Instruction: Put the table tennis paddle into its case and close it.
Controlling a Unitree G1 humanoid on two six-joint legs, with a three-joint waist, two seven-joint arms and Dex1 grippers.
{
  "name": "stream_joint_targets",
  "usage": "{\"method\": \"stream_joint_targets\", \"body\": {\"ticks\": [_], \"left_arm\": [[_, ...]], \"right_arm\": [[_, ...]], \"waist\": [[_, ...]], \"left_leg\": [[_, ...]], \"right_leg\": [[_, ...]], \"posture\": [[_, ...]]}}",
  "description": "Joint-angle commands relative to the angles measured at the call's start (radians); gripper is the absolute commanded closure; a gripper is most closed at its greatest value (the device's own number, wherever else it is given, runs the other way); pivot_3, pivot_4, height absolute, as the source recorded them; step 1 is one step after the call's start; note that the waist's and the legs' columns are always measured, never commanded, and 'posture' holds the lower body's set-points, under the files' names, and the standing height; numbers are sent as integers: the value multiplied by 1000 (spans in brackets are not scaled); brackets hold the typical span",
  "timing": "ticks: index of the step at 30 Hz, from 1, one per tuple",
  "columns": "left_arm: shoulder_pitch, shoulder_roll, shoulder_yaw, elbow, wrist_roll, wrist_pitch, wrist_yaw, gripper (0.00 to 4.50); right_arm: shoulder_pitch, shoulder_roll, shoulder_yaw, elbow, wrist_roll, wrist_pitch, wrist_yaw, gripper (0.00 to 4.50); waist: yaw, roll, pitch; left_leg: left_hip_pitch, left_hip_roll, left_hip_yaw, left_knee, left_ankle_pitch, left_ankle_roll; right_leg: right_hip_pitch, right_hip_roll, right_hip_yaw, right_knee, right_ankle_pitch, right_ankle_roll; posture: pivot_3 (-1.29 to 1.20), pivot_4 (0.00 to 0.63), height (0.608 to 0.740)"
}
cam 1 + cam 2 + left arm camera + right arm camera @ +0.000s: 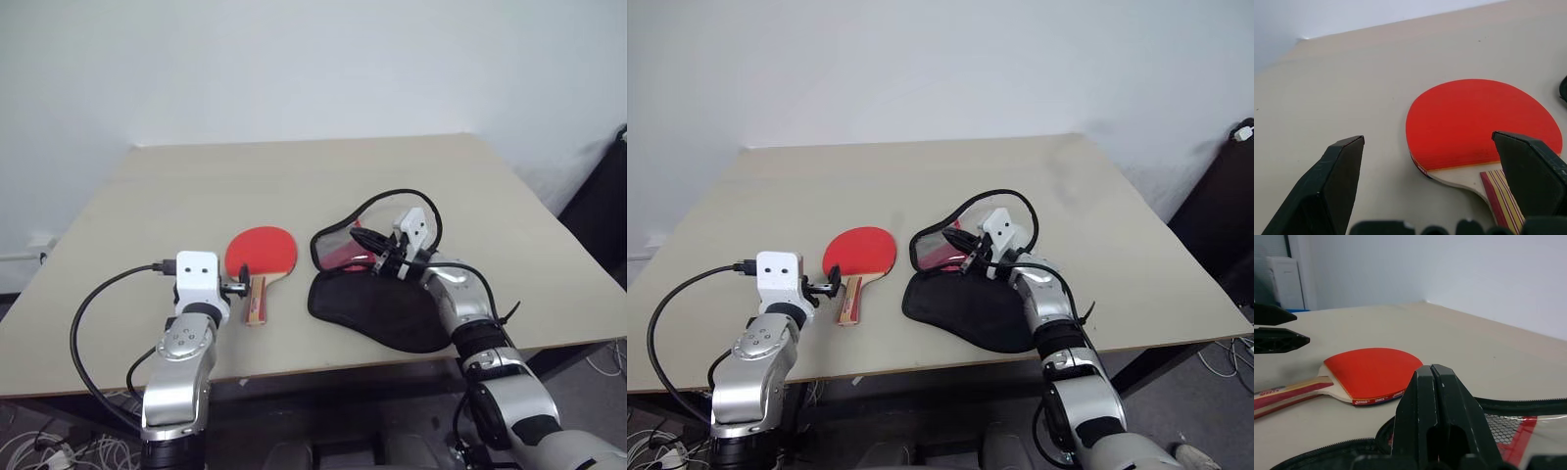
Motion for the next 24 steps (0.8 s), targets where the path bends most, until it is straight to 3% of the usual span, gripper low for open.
{"method": "stream_joint_targets", "body": {"ticks": [1,13,24], "left_arm": [[-20,27,12,-57,-8,-4,-13,30],[-39,67,0,-53,-10,13,-35,30],[-59,24,-60,-20,-2,10,-15,30]], "right_arm": [[-3,11,0,-45,7,-22,-5,4500],[-14,45,-9,-6,14,-63,-22,4500],[12,14,-26,-44,17,-51,-31,4500]], "waist": [[-1,0,0],[-1,0,0],[-1,0,0]], "left_leg": [[0,0,0,0,0,0],[0,0,0,0,0,0],[0,0,0,0,0,0]], "right_leg": [[0,0,0,0,0,0],[0,0,0,0,0,0],[0,0,0,0,0,0]], "posture": [[0,0,740],[0,0,740],[0,0,740]]}}
